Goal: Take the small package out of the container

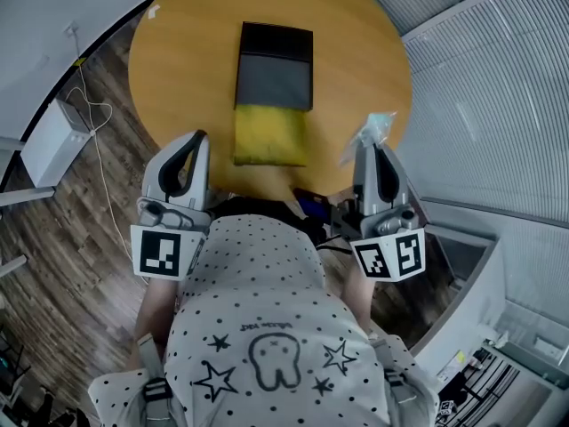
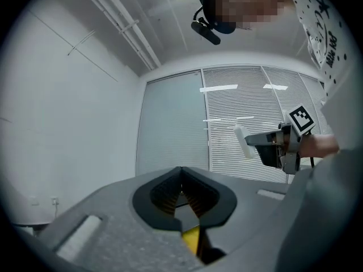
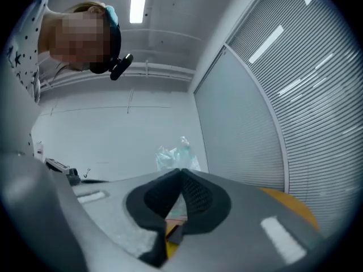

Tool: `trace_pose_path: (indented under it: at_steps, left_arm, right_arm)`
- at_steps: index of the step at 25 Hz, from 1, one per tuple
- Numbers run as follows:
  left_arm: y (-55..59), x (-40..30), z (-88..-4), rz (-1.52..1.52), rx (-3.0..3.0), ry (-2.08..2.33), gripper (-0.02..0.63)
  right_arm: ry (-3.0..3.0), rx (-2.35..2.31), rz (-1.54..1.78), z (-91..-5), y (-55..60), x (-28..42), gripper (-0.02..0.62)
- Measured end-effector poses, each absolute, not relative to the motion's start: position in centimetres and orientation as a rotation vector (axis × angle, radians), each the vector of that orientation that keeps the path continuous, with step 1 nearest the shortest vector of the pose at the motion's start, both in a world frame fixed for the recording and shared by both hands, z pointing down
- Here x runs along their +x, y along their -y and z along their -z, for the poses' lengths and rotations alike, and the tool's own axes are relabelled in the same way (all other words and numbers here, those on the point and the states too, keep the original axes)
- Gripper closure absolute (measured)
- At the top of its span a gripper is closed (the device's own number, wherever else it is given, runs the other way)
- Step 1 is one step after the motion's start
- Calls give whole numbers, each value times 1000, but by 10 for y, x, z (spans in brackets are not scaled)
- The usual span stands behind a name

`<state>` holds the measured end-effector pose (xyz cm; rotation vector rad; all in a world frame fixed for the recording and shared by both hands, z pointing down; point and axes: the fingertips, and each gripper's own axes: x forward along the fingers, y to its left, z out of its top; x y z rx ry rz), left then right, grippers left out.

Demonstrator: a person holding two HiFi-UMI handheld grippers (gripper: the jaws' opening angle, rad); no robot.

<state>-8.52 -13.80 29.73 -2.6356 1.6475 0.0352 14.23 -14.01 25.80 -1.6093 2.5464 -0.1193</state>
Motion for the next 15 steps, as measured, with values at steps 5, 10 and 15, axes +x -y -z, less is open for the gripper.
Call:
trace_pose_path:
  at_steps: [5, 10, 15]
  left_arm:
    - [139, -93, -304, -22, -2653, -1659, 597]
    - [140, -93, -307, -11, -2661, -1667, 597]
    - [138, -89, -313, -1, -2669, -1669, 597]
  right_arm:
    - [-2552, -1687, 145, -275, 128, 147, 592]
    - [-2600, -1758, 158, -297, 115, 148, 592]
    - [-2636, -1768, 186, -311, 101, 145, 592]
